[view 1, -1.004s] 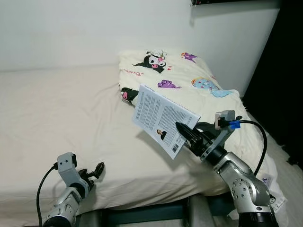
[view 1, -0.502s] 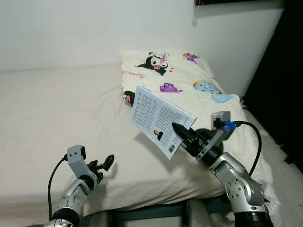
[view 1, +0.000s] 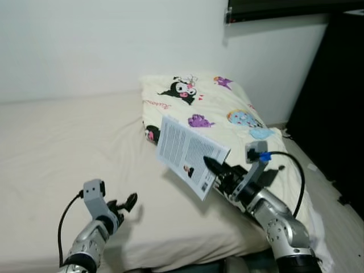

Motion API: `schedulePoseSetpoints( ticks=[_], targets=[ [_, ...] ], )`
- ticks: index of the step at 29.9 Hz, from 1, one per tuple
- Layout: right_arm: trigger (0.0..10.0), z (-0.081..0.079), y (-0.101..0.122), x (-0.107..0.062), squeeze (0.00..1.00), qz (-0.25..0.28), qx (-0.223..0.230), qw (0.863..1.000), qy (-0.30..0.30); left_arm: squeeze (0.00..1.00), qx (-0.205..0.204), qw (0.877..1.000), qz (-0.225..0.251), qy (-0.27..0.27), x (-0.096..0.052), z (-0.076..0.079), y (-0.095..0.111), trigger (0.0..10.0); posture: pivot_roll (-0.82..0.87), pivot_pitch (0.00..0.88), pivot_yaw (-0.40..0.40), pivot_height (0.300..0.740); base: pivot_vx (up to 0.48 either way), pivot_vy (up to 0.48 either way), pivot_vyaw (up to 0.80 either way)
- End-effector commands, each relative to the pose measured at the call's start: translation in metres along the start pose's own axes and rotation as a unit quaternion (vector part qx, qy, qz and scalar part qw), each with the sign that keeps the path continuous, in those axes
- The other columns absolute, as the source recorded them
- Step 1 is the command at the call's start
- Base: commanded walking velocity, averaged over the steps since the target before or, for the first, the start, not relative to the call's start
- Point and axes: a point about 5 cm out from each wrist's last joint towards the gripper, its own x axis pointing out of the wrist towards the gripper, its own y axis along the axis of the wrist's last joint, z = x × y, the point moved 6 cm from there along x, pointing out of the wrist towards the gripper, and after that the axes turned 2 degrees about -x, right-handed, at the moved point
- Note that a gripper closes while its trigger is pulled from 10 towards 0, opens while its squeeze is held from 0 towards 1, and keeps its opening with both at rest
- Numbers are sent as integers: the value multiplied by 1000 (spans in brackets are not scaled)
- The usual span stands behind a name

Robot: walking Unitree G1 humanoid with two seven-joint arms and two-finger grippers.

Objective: Clean up the room

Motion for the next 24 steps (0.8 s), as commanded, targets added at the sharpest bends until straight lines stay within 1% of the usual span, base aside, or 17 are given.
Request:
schedulePoseSetpoints(
  ticks=[1, 2, 3, 5, 6, 7, 9, 11, 12, 15, 16, 17, 18, 19, 20, 22, 24],
  targets=[
    [10000, 4, -13, 1, 0, -13, -5, 1000, -13, 0, 13, 998, -50, 40, -14, -22, -28, 10000, 20, 34, 44, 661, 0, 0, 0],
    [10000, 12, -29, -3, 0, -34, 0, 999, -30, 0, 16, 994, -83, 67, -26, -36, -47, 10000, 20, 34, 46, 666, 0, 0, 0],
    [10000, 12, -29, -3, 0, -34, 0, 999, -30, 0, 16, 994, -83, 67, -26, -36, -47, 10000, 20, 34, 46, 666, 0, 0, 0],
    [10000, 20, -46, -9, 0, -56, 6, 997, -50, 0, 20, 987, -121, 101, -41, -51, -68, 10000, 18, 35, 47, 676, 0, 0, 0],
    [10000, 20, -46, -9, 0, -56, 6, 997, -50, 0, 20, 987, -121, 101, -41, -51, -68, 10000, 18, 35, 47, 676, 0, 0, 0],
    [10000, 24, -54, -12, 0, -65, 10, 996, -60, 0, 15, 983, -140, 120, -51, -60, -80, 10000, 18, 36, 47, 681, 0, 0, 0],
    [10000, 29, -66, -17, 0, -81, 12, 994, -74, 0, 11, 976, -165, 144, -64, -70, -95, 10000, 19, 37, 49, 691, 0, 0, 0],
    [10000, 35, -85, -23, 0, -109, 12, 990, -92, 0, 12, 969, -187, 162, -75, -77, -107, 10000, 19, 36, 50, 701, 0, 0, 0],
    [10000, 35, -85, -23, 0, -109, 12, 990, -92, 0, 12, 969, -187, 162, -75, -77, -107, 10000, 19, 36, 50, 701, 0, 0, 0],
    [10000, 43, -107, -32, 0, -148, -4, 982, -114, 0, 15, 966, -197, 164, -78, -77, -113, 10000, 20, 34, 50, 716, 0, 0, 0],
    [10000, 43, -107, -32, 0, -148, -4, 982, -114, 0, 15, 966, -197, 164, -78, -77, -113, 10000, 20, 34, 50, 716, 0, 0, 0],
    [10000, 45, -114, -35, 0, -161, -7, 980, -121, 0, 15, 967, -195, 161, -77, -75, -112, 10000, 21, 33, 48, 721, 0, 0, 0],
    [10000, 47, -120, -37, 0, -173, -36, 976, -128, 0, 14, 968, -193, 159, -74, -74, -110, 10000, 21, 32, 46, 726, 0, 0, 0],
    [10000, 47, -120, -37, 0, -173, -36, 976, -128, 0, 14, 968, -193, 159, -74, -74, -110, 10000, 21, 32, 46, 726, 0, 0, 0],
    [10000, 47, -128, -39, 0, -191, -69, 971, -128, 0, 12, 969, -188, 157, -71, -72, -107, 10000, 21, 32, 46, 731, 0, 0, 0],
    [10000, 46, -131, -39, 0, -198, -76, 969, -125, 0, 12, 970, -187, 158, -71, -72, -106, 10000, 21, 32, 46, 731, 0, 0, 0],
    [10000, 49, -141, -42, 0, -229, -97, 959, -137, 0, 10, 969, -188, 160, -70, -72, -106, 10000, 21, 28, 38, 731, 0, 0, 341]
  ],
)
